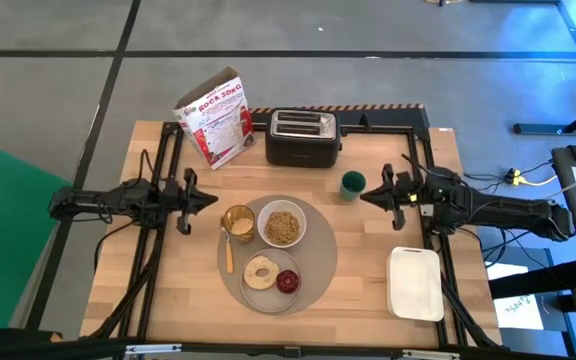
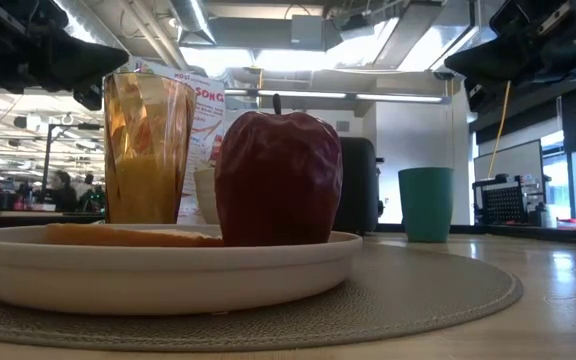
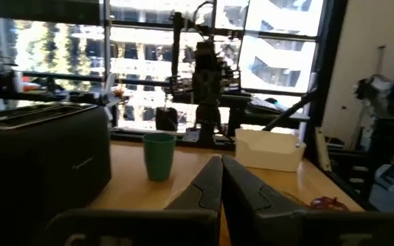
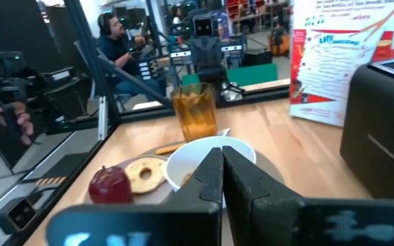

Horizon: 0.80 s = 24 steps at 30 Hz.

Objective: Arrange a breakfast setting
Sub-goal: Return to Home Position

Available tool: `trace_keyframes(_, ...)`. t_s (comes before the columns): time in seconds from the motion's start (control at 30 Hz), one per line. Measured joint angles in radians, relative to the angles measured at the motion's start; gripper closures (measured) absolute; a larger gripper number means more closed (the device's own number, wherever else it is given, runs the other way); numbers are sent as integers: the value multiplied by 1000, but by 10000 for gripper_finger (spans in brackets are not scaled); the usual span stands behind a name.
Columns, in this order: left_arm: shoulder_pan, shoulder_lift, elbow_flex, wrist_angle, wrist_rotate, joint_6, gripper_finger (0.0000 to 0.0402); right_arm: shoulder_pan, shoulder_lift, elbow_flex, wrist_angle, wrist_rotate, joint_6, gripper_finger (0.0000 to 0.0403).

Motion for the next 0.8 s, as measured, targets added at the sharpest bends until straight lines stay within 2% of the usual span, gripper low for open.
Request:
trace_keyframes(0.1,0,0,-1,16,43,-3,401,0,-46,0,-58,-6,8,403)
trace_keyframes(0.27,0,0,-1,14,46,-2,401,0,-113,-2,-194,33,-14,403)
trace_keyframes(0.37,0,0,-1,14,45,3,401,0,-125,-64,-71,68,3,403)
trace_keyframes(0.5,0,0,-1,13,45,4,401,0,-116,-178,147,75,106,403)
trace_keyframes(0.7,0,0,0,12,48,1,401,41,-125,-198,145,72,122,403)
trace_keyframes(0.8,0,0,1,12,48,1,401,84,-148,-198,83,71,119,403)
